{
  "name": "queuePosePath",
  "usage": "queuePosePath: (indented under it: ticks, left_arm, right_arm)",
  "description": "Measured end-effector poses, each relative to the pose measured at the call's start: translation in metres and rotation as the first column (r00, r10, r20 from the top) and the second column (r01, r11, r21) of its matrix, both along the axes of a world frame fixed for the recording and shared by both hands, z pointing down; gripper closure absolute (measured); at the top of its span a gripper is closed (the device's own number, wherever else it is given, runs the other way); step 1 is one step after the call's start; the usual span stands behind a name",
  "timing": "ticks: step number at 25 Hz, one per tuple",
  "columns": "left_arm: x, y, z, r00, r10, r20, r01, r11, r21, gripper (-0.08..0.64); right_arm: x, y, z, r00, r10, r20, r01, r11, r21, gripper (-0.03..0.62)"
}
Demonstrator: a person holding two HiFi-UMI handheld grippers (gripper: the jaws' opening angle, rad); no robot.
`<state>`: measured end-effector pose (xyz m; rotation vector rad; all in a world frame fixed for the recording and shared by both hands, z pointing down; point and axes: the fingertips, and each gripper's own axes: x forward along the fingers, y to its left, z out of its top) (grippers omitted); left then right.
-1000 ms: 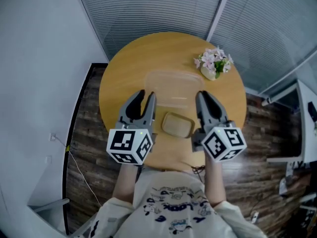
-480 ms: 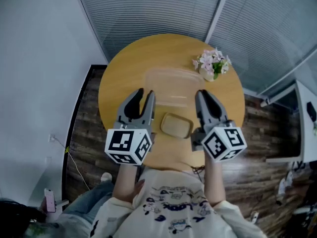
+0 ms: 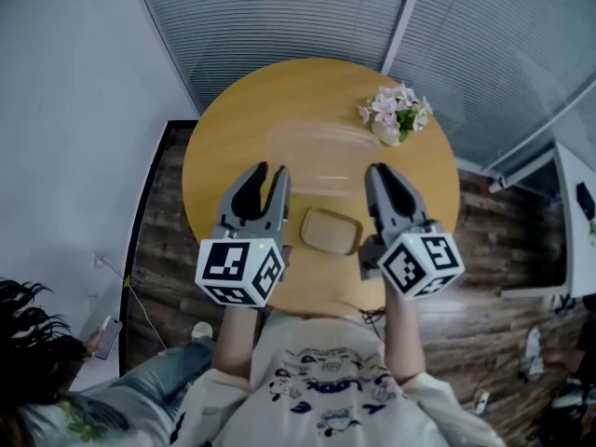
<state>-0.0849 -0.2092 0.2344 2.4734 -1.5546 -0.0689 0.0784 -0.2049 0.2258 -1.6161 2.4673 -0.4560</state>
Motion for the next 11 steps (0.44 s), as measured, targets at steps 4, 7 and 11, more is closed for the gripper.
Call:
queuePosePath:
  ticks: [4,7,11]
  left_arm:
    - [0.0004,-0.0006,0.0016,1.0,0.0,-0.002,0.0,1.0,-0.003,0.445]
    - [0.0003,-0.0017,0.0022,1.0,0.002,-0.001,-0.002,1.0,-0.003,0.445]
    - [-0.0004,-0.0033,0.0023,1.0,0.003,0.0,-0.003,1.0,-0.003,0.445]
  right_arm:
    - [0.0002,-0.0002,0.0018,1.0,-0.002,0.0,0.002,1.0,0.0,0.551]
    - [0.0005,-0.0015,0.0028,1.0,-0.002,-0.001,0.002,1.0,0.0,0.551]
    - [-0.0001,-0.0032,0.0044,1.0,-0.002,-0.003,0.002,1.0,-0.004,0.551]
